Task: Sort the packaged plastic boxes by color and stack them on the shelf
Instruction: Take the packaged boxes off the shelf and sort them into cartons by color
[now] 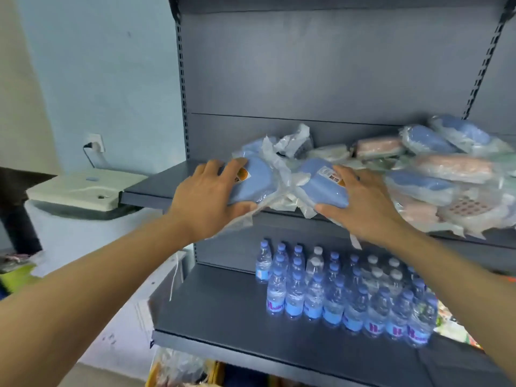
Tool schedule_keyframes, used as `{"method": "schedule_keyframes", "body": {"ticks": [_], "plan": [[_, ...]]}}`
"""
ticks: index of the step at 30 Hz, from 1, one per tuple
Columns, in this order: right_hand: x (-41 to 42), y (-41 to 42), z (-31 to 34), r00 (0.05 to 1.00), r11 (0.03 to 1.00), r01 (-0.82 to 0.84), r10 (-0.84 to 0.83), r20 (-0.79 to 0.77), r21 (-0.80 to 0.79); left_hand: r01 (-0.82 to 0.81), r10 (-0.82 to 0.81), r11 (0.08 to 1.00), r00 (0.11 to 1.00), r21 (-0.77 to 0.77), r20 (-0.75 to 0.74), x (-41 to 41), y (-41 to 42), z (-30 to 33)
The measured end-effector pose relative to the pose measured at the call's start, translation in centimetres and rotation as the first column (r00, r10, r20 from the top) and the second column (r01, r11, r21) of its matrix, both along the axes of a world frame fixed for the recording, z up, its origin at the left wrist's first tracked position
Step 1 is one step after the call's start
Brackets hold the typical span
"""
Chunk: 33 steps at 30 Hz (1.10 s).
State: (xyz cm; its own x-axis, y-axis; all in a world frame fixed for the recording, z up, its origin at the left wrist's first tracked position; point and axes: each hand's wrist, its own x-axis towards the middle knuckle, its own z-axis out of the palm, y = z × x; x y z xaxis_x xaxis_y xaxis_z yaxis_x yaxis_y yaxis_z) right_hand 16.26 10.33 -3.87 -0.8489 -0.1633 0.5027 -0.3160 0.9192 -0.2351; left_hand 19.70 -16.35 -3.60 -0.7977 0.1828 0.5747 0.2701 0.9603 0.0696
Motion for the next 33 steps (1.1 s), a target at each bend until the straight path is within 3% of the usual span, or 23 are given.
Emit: {"method": "schedule_keyframes", "body": {"ticks": [10, 15, 19, 24, 28, 33], "plan": [[7.3, -8.8, -14.2, 0.964, 0.997, 0.049, -0.062, 0.26, 0.058, 0.184, -0.142, 0.979, 0.929, -0.092, 0.342, 2.4, -9.4, -13.6], [8.0, -9.6, -22.9, 0.904, 0.982, 0.017, -0.095, 0.417, 0.187, 0.226, -0.177, 0.974, 0.786, -0.009, 0.592, 3.5, -10.3, -24.0], [8.4, -9.2, -31.0, 0.864, 0.985, 0.008, -0.093, 0.495, 0.173, 0.209, -0.144, 0.978, 0.663, 0.003, 0.735, 4.7, -10.0, -33.5], [9.4, -7.7, -41.6, 0.738, 0.977, -0.08, -0.077, 0.671, 0.2, 0.203, -0.094, 0.979, 0.503, -0.012, 0.859, 5.8, -8.5, -45.9], [10.0, -7.6, -49.1, 0.67, 0.982, -0.095, -0.057, 0.74, 0.161, 0.224, 0.008, 0.965, 0.491, -0.135, 0.871, 5.2, -7.1, -54.6], [9.7, -8.2, -58.0, 0.681, 0.992, -0.075, -0.023, 0.732, 0.1, 0.159, 0.057, 0.972, 0.552, -0.172, 0.832, 2.4, -7.9, -64.9]]}}
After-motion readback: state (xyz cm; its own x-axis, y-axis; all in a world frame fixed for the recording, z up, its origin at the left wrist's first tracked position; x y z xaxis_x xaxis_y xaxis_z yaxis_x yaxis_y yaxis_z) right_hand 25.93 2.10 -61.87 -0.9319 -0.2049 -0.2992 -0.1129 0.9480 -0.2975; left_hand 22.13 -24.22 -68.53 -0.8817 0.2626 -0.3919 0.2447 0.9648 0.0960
